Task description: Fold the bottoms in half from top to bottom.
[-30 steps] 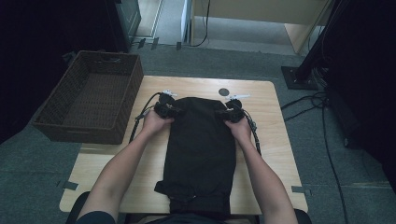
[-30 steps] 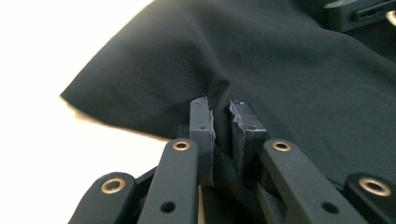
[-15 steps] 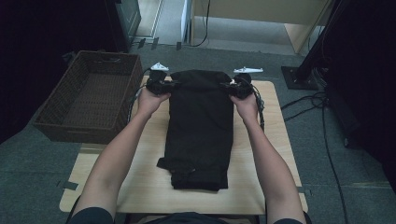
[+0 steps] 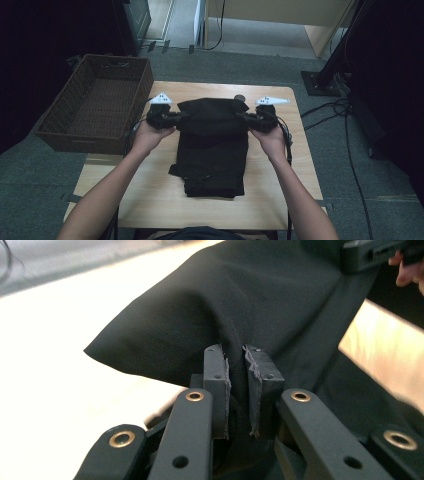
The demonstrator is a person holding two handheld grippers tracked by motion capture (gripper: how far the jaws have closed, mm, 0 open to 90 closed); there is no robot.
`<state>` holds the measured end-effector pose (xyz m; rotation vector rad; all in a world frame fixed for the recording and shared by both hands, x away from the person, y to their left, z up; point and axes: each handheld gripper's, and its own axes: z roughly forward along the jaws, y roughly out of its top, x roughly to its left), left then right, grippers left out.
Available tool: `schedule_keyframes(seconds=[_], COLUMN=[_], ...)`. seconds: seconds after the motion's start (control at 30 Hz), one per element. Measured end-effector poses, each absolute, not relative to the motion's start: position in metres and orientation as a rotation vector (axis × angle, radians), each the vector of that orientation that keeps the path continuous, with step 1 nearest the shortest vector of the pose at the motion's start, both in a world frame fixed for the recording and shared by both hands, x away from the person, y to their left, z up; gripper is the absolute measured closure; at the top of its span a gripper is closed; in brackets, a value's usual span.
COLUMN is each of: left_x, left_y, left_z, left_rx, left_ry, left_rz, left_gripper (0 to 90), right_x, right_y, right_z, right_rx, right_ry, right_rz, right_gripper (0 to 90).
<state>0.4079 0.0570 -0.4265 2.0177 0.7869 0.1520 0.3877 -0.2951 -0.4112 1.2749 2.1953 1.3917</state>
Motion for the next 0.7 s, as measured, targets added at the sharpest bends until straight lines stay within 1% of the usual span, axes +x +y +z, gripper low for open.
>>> schedule_keyframes(seconds=[0.13, 0.27, 0.33, 0.4, 0.47, 0.53, 0.7], left_x=[0.388, 0.377, 0.374, 0.375, 0.376, 0.381, 0.398], left_y=[0.060, 0.055, 0.049, 0.046, 0.046, 0.044, 0.040], left_z=[-0.447, -0.474, -0.486, -0.490, -0.492, -0.498, -0.501], left_rx=[2.050, 2.115, 2.173, 2.193, 2.197, 2.201, 2.180], left_ry=[0.804, 0.822, 0.821, 0.824, 0.826, 0.834, 0.848], left_rz=[0.088, -0.002, 0.006, 0.015, 0.019, 0.025, 0.068], left_gripper=[80.9, 80.8, 80.7, 80.7, 80.5, 80.3, 79.9], right_x=[0.360, 0.345, 0.344, 0.346, 0.347, 0.350, 0.363], right_y=[-0.294, -0.289, -0.288, -0.288, -0.288, -0.289, -0.293], right_z=[-0.435, -0.470, -0.488, -0.499, -0.501, -0.506, -0.510], right_rx=[1.299, 1.296, 1.325, 1.352, 1.354, 1.374, 1.394], right_ry=[2.247, 2.326, 2.374, 2.374, 2.378, 2.368, 2.321], right_rz=[1.392, 1.234, 1.158, 1.164, 1.165, 1.193, 1.215], right_gripper=[82.1, 81.5, 81.4, 81.3, 81.2, 80.5, 79.3])
